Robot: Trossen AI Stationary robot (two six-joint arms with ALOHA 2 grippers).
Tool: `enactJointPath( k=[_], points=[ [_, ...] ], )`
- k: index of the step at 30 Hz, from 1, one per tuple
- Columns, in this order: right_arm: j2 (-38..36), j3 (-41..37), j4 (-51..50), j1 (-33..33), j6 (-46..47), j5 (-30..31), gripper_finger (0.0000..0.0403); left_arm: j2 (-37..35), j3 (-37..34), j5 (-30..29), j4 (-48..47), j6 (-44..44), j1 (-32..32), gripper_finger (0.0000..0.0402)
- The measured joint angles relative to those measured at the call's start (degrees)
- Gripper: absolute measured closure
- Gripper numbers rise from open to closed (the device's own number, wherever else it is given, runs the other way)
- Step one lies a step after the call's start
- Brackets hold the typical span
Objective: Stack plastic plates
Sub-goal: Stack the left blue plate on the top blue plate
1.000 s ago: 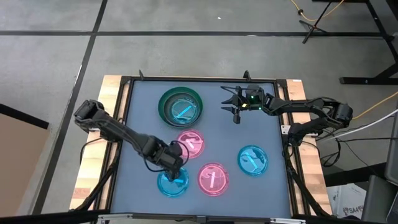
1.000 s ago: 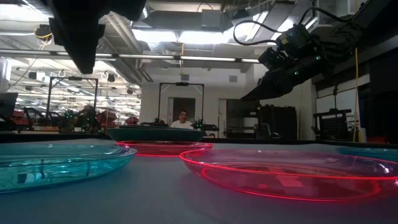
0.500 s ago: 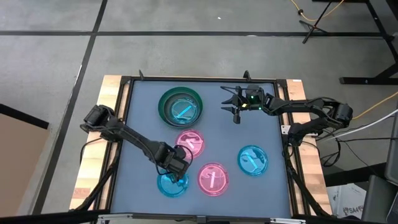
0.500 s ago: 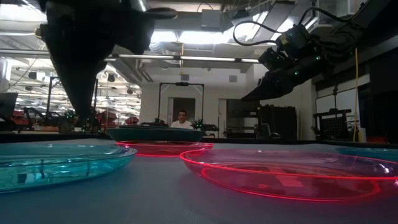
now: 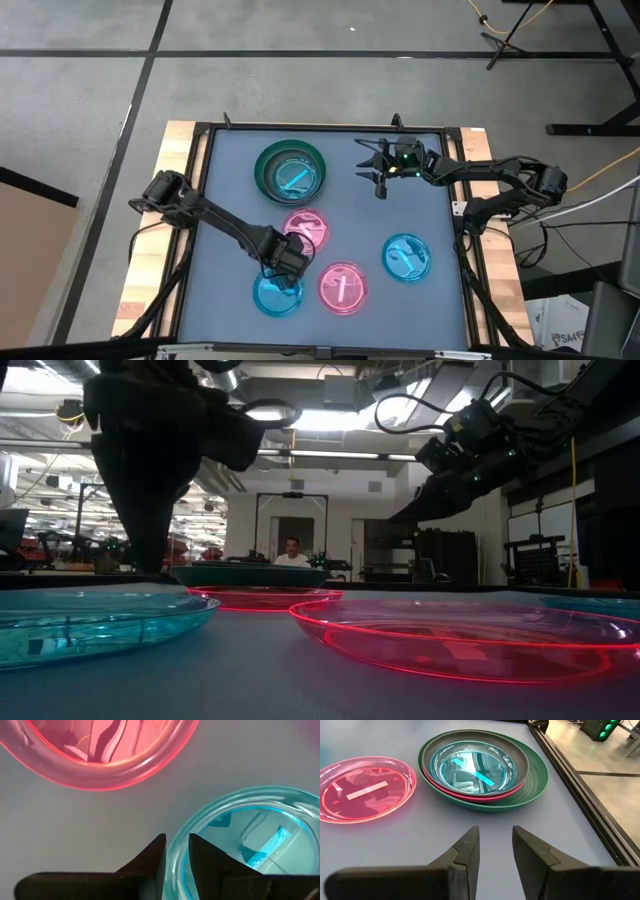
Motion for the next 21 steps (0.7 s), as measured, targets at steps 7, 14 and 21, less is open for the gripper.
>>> enactJointPath(
  k=[7,14,21],
  points=[
    [0.0,0.0,-0.56,0.0,-1.35,0.02,0.0297,0.7,0.0,0.39,0.79,4.63,0.1,0.0326],
    [0.0,0.0,-0.56,0.0,-1.37,0.02,0.0297,0.92,-0.5,0.87,1.97,6.16,0.08,0.0326],
    [0.0,0.0,-0.57,0.0,-1.37,0.02,0.0297,0.94,-6.01,4.17,8.25,6.13,0.08,0.0326]
  ],
)
